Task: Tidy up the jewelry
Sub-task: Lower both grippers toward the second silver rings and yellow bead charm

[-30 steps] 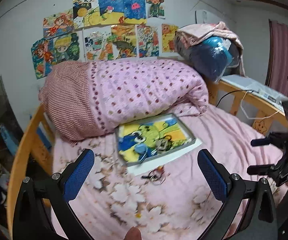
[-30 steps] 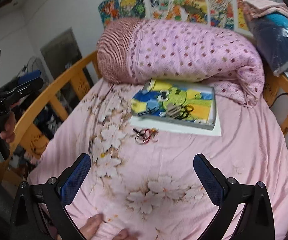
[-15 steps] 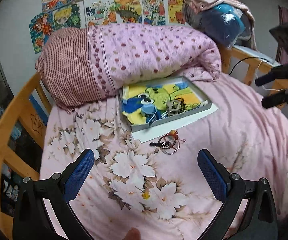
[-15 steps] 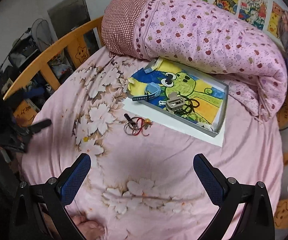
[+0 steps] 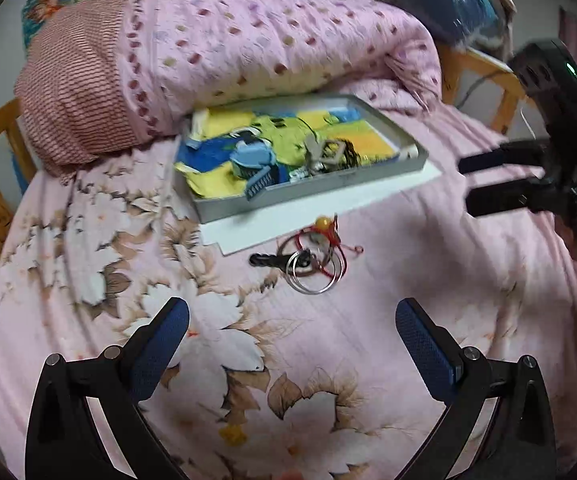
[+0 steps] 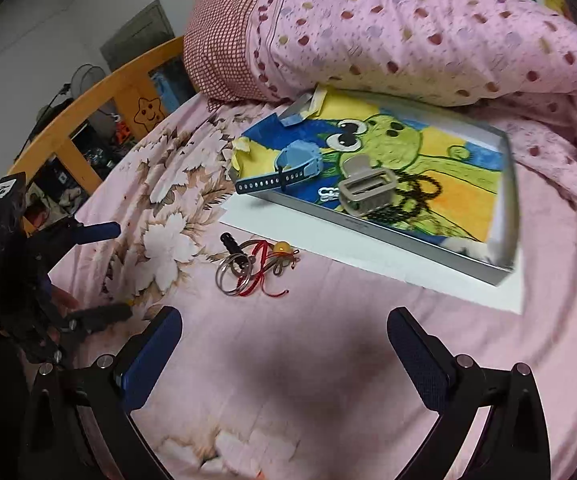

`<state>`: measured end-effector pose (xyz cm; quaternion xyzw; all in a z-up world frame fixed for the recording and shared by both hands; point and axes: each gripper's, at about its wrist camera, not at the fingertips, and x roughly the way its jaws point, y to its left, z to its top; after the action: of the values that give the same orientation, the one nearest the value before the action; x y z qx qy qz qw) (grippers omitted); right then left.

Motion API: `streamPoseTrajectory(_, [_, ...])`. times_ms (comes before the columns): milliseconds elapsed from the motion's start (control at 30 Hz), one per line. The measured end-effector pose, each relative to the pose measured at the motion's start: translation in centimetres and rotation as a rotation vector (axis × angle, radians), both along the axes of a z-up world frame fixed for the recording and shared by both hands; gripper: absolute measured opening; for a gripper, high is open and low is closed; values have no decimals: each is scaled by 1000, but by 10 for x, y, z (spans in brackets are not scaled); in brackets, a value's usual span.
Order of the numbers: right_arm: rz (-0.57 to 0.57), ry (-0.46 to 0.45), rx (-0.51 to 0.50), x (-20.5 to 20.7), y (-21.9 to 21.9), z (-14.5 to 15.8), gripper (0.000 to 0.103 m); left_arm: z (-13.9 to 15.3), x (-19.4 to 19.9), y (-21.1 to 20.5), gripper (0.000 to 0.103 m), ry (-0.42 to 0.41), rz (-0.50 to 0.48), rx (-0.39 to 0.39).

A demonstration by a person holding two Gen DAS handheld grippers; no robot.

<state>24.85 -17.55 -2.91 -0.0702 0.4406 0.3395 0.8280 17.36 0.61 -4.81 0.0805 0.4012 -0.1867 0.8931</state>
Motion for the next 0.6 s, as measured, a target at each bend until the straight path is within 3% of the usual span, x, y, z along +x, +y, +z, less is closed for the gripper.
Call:
streamPoseTrajectory(233, [47,55,5,26,10,-46,63,-33,14,-6,100,-17,-49,8])
streamPoseTrajectory(333, [24,81,33,43,9,-60,54,-40,23,-8,94,-9,-45,-32])
streamPoseTrajectory(467, [-6,111,81,59,7,-71,50,-48,40,-3,92,42,12,-116])
streamPoseTrajectory(600, [-16,132,117,68,8,-75,47,-56,56,12,77,122,82,-218])
